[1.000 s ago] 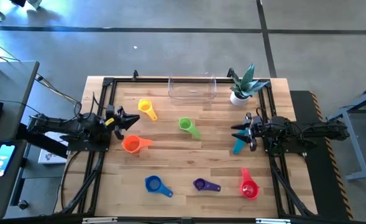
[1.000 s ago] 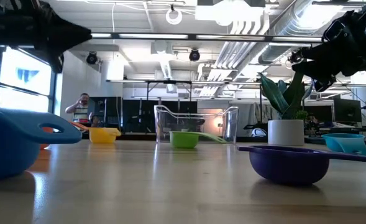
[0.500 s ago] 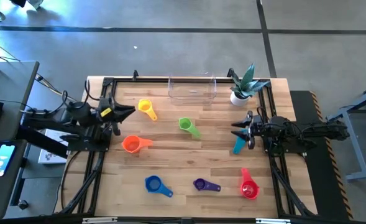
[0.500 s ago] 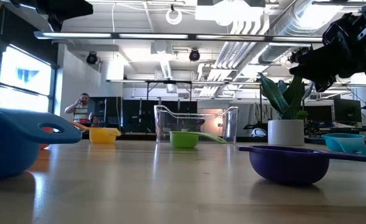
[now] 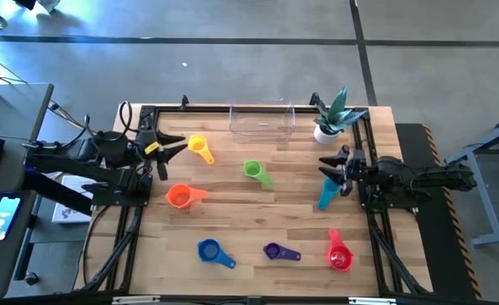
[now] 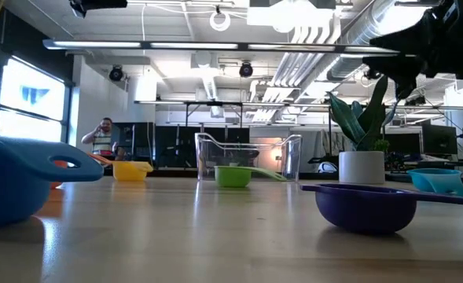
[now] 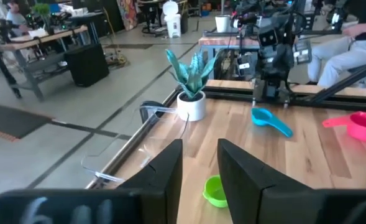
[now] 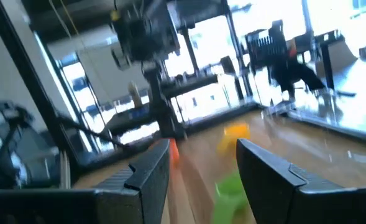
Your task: Nest measuring cups in basket
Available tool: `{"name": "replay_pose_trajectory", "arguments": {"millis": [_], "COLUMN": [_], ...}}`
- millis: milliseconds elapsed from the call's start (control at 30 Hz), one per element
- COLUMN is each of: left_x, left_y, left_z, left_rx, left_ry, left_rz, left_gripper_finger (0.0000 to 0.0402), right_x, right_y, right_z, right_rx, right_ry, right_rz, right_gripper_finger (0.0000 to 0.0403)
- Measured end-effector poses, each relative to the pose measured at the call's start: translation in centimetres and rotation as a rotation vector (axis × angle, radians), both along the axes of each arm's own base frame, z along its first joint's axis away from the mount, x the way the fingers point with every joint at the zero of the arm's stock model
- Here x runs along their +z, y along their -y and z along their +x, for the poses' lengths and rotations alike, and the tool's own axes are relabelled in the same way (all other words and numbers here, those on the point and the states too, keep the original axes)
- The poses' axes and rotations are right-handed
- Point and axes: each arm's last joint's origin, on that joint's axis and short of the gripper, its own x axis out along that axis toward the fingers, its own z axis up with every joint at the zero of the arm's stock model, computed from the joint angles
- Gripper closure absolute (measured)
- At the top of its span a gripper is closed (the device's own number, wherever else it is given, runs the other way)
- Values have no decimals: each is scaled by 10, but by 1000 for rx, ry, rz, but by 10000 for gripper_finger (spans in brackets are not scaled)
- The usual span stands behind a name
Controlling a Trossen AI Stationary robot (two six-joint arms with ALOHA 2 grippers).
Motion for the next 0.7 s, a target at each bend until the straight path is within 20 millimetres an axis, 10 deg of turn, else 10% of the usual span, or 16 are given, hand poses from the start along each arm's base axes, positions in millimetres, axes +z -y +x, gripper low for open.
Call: {"name": "replay_pose_trajectory", "arguments": {"millis": [700], "left_x": [26], "left_y": [1], "left_z": [11], "left_rx": [12], "left_ry": [-146], "left_rz": [3], "left_gripper_finger": [280], "right_x": [43], "right_y": [7], "right_z": [-22], "right_rx": [-130], "right_ry": [551], "right_rz": [250], "right_gripper_finger": [226]}}
